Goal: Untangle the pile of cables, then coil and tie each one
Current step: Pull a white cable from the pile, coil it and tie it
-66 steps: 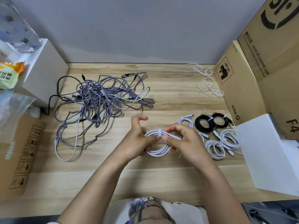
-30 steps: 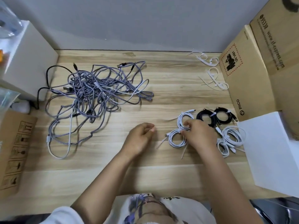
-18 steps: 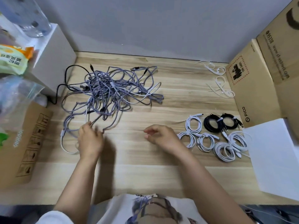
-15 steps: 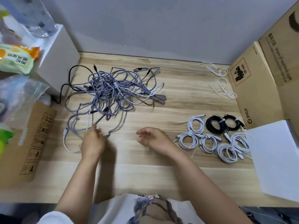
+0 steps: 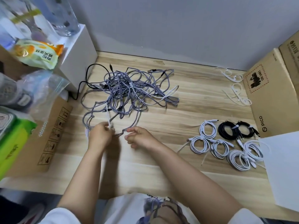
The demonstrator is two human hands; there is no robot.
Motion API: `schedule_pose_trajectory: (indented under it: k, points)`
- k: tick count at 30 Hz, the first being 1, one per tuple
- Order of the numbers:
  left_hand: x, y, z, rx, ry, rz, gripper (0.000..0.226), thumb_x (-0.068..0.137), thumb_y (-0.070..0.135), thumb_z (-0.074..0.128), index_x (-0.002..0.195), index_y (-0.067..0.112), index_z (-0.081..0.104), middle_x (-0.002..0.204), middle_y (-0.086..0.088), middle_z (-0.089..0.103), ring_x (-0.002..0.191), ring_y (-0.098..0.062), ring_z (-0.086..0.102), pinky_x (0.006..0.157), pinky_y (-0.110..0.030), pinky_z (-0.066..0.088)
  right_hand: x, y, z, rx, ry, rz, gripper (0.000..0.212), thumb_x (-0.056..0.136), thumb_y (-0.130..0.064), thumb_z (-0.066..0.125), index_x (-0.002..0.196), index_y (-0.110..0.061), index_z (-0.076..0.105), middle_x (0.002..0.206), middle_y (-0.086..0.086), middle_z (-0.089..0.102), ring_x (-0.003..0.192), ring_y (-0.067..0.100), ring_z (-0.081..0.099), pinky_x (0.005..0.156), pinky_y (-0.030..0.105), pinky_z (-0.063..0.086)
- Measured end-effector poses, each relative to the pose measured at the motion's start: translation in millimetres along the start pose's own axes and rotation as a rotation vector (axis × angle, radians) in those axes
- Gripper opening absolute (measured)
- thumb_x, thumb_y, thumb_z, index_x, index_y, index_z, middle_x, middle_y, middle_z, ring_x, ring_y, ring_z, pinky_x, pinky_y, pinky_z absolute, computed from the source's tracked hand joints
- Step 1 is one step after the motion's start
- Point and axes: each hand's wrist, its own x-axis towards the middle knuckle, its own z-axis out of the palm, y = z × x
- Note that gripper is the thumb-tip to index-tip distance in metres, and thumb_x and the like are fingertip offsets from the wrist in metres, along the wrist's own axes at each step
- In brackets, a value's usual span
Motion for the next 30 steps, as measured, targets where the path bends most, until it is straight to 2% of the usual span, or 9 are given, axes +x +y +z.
schedule_pose_trajectory:
  k: [2,3,6,8,12,16,19,23,30]
  points:
    - [-6.1,12.0,-0.4,-0.421,-0.16,-0.05,0.014,0.092,-0.002,0.053,0.101,0.005,0.06,0.056,0.001,0.065,0.044,-0.001,0.058,0.042,-0.013,0.042,-0.6,-5.7,4.2,0.047,-0.012,-0.044,0.02,0.091,-0.007,0.057,0.109,-0.015,0.052,0.078,-0.006,0.053,0.064,0.001,0.05,0.06,0.015,0.039]
    - [-8.5,17.1,-0.8,-0.607,-0.241,-0.07,0.016,0.091,-0.006,0.05,0.098,0.005,0.058,0.051,0.004,0.063,0.04,0.001,0.056,0.04,-0.011,0.042,-1.7,-8.7,5.9,0.065,-0.016,-0.076,0.014,0.092,-0.006,0.056,0.1,-0.017,0.053,0.077,-0.006,0.054,0.06,-0.003,0.051,0.059,0.011,0.039]
    - [-11.1,29.5,-1.7,-0.827,-0.388,-0.059,0.016,0.09,-0.006,0.051,0.085,0.009,0.056,0.054,0.003,0.065,0.044,-0.004,0.059,0.042,-0.013,0.047,-3.9,-11.9,10.2,0.047,-0.022,-0.141,0.017,0.096,-0.011,0.05,0.082,-0.02,0.049,0.064,-0.004,0.06,0.057,0.007,0.052,0.063,0.022,0.042]
    - [-9.8,36.6,-0.7,-0.919,-0.418,-0.103,0.016,0.091,-0.002,0.05,0.08,0.008,0.054,0.053,0.002,0.064,0.044,-0.004,0.059,0.043,-0.014,0.048,-6.6,-12.7,8.4,0.019,0.041,-0.161,0.021,0.098,-0.016,0.047,0.077,-0.02,0.048,0.045,-0.009,0.053,0.046,0.011,0.044,0.053,0.03,0.035]
    - [0.8,47.6,3.0,-1.216,-0.465,-0.292,0.028,0.099,0.006,0.036,0.075,0.01,0.049,0.052,0.001,0.063,0.047,-0.006,0.062,0.046,-0.017,0.052,-17.1,-20.6,-8.0,-0.162,0.33,-0.325,0.035,0.093,-0.025,0.056,0.058,-0.023,0.053,0.052,-0.01,0.048,0.055,0.011,0.043,0.059,0.029,0.034]
    - [22.6,51.6,6.3,-1.539,-0.44,-0.493,0.035,0.101,0.009,0.031,0.07,0.012,0.046,0.046,-0.001,0.057,0.04,-0.007,0.058,0.048,-0.02,0.051,-53.0,-45.2,-19.3,-0.123,0.363,-0.493,0.05,0.089,-0.025,0.062,0.043,-0.02,0.044,0.039,-0.008,0.036,0.043,0.004,0.034,0.045,0.019,0.033]
    - [37.4,50.0,11.6,-1.563,-0.386,-0.532,0.034,0.101,0.009,0.031,0.069,0.012,0.045,0.043,-0.001,0.056,0.037,-0.008,0.056,0.045,-0.018,0.049,-84.6,-66.3,-26.3,0.032,0.32,-0.61,0.054,0.087,-0.009,0.063,0.04,-0.022,0.039,0.044,-0.008,0.028,0.042,0.002,0.026,0.039,0.013,0.027]
    - [44.6,52.7,22.2,-1.535,-0.404,-0.512,0.033,0.1,0.012,0.035,0.071,0.012,0.049,0.049,0.0,0.061,0.045,-0.011,0.061,0.047,-0.023,0.052,-120.9,-87.1,-35.4,0.134,0.18,-0.755,0.061,0.084,0.005,0.061,0.031,-0.023,0.046,0.034,-0.012,0.037,0.037,-0.002,0.034,0.044,0.008,0.028]
    - [46.7,72.5,23.1,-1.635,-0.384,-0.463,0.034,0.101,0.015,0.035,0.069,0.013,0.048,0.044,0.002,0.056,0.037,-0.007,0.055,0.04,-0.015,0.046,-158.9,-94.1,-39.9,0.236,-0.07,-1.005,0.032,0.068,-0.015,0.058,0.042,-0.022,0.041,0.043,-0.007,0.027,0.042,0.003,0.026,0.046,0.017,0.023]
